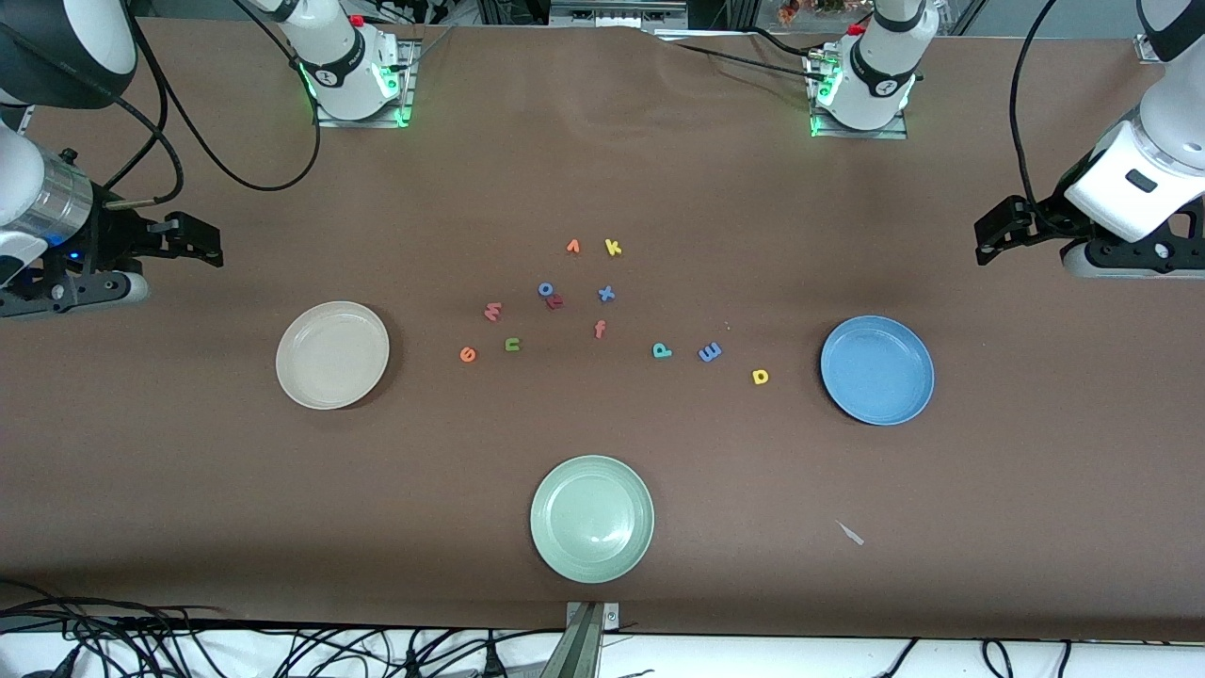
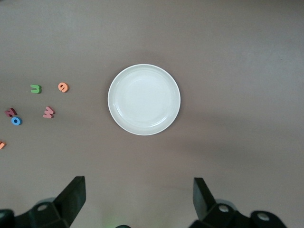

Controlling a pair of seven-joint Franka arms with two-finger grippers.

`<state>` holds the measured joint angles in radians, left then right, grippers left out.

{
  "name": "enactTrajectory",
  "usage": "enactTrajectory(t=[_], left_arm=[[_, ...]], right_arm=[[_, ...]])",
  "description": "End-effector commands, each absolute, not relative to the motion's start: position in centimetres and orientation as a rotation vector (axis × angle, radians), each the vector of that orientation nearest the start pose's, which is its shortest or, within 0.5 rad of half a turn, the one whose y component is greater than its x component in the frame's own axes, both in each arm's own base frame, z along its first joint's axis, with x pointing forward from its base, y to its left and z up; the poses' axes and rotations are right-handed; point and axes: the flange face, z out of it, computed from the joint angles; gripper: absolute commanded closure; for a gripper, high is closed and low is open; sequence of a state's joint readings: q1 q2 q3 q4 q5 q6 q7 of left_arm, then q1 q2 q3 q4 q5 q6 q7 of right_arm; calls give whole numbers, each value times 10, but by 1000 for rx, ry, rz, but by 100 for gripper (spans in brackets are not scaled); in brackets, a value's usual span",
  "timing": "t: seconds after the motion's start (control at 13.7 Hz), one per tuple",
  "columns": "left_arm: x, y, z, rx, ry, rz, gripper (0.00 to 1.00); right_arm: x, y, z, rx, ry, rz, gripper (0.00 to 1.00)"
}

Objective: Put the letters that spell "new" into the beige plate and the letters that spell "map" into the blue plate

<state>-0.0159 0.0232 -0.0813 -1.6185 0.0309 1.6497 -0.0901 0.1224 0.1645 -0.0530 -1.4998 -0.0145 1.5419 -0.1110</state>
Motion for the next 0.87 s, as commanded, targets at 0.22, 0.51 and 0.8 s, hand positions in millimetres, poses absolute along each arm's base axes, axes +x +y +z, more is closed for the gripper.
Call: enactTrajectory(t=[0.22,0.51,0.8], left_arm=[[566,-54,601,-3121,28,-10,0],[566,-54,601,-3123,28,-10,0],[566,-54,601,-3121,28,-10,0]], right_arm=[[589,43,560,-3128,-299,203,0],[590,43,558,-3128,-299,203,0],[590,43,558,-3128,-299,200,0]])
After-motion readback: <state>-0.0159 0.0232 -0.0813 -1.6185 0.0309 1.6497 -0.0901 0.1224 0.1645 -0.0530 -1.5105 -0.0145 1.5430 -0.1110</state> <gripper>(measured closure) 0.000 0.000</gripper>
